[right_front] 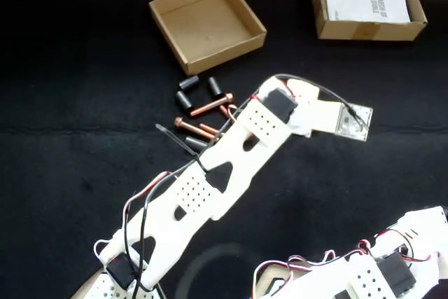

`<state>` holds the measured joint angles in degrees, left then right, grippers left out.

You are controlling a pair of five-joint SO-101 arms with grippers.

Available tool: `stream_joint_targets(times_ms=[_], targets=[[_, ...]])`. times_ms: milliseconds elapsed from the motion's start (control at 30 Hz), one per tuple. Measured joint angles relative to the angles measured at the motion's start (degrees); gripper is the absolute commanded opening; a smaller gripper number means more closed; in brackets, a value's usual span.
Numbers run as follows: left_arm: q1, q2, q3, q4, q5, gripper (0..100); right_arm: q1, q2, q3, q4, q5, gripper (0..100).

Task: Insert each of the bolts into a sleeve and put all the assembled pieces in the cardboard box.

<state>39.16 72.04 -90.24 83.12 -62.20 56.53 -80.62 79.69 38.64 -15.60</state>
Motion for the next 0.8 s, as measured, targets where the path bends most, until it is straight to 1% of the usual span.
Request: stream_joint_targets(times_ms=[233,567,667,700,767,800], targets=[[-0.7,4.6,0.0,-6.2,0.0,12,0.0,0.0,0.0,0.0,0.0,0.8],[-1.0,10.0,0.0,-11.0,-0.2,12,0.0,0.0,0.0,0.0,0.0,0.8],[-1.0,10.9,0.0,-12.7,-2.5,11,0.0,0.0,0.0,0.0,0.0,0.8],[-1.0,11.1,0.0,-13.1,-3.3,10,0.0,0.0,0.0,0.0,0.0,0.8],[-1.0,11.2,0.0,-14.0,-4.2,2,0.0,0.0,0.0,1.2,0.0,0.8],[-0.9,11.6,0.0,-14.2,-4.8,0,0.0,0.0,0.0,2.0,0.0,0.8]])
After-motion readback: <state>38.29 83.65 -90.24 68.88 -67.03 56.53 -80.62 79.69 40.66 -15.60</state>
